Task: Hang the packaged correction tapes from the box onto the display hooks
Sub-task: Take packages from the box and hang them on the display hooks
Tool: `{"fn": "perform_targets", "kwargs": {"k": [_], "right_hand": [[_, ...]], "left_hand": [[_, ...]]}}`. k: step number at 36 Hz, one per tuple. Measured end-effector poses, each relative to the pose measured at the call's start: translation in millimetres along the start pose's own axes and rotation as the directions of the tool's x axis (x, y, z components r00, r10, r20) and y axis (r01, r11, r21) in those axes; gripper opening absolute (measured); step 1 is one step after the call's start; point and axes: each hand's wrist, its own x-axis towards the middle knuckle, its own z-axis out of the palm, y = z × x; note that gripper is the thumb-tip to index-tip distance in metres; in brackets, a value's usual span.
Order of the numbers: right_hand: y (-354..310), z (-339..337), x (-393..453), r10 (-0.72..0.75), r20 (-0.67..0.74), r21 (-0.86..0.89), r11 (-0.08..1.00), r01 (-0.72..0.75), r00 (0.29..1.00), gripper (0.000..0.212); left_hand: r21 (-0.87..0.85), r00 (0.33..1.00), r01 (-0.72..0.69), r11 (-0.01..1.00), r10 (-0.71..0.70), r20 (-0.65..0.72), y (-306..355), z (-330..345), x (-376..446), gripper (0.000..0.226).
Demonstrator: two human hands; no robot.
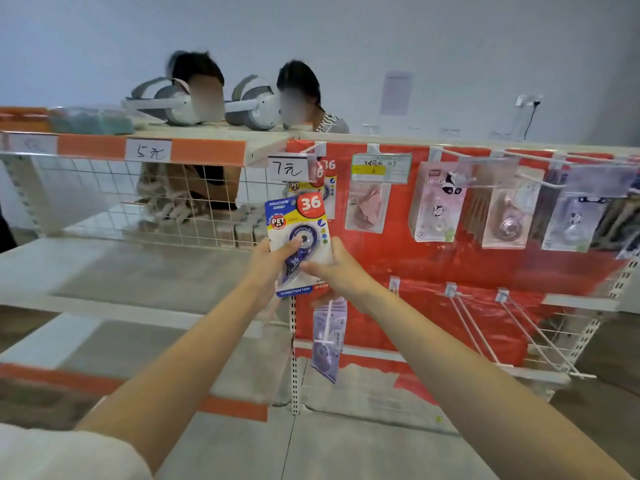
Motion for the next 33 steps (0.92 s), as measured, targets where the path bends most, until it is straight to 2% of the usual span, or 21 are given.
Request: {"fn": "perform_targets", "kwargs": {"k": [3,8,12,14,17,22,26,33], "right_hand": [[-2,-1,3,-0.044,-0.044,-0.063,0.997,0.041,0.998,0.048],[-8,-4,5,-0.103,-0.065,-0.037,0.994,0.101,0.993,0.036],[-13,1,9,-0.129,-0.067,0.004,0.992,0.13,0.989,0.034],[-14,4,12,-0.134,-0.1,0.056,0.989,0.14,0.986,0.03],[-19,5,17,-0.169,-0.173,0.098,0.977,0.187,0.97,0.022],[-24,3,20,-0.131,-0.17,0.146,0.977,0.156,0.977,0.021],[-24,1,18,-0.11,-0.171,0.098,0.987,0.128,0.979,0.017],[-25,0,21,-0.098,-0.211,0.079,0.99,0.117,0.973,0.017]], "left_hand": [[0.048,0.998,-0.056,0.997,0.054,0.034,2,4,-3,0.024],[0.183,0.995,-0.099,0.978,0.093,0.044,4,-2,-6,0.004],[0.204,0.996,-0.078,0.976,0.07,0.048,5,-7,-9,0.004],[0.223,0.999,-0.041,0.974,0.038,0.016,4,-12,-9,0.013],[0.379,0.998,-0.017,0.925,-0.004,0.055,3,-18,-10,0.014],[0.555,0.994,-0.069,0.829,0.008,0.111,1,-21,-9,0.015],[0.637,0.993,-0.087,0.766,0.012,0.12,2,-21,-8,0.015],[0.633,0.992,-0.082,0.77,0.0,0.129,0,-18,-6,0.017]]}}
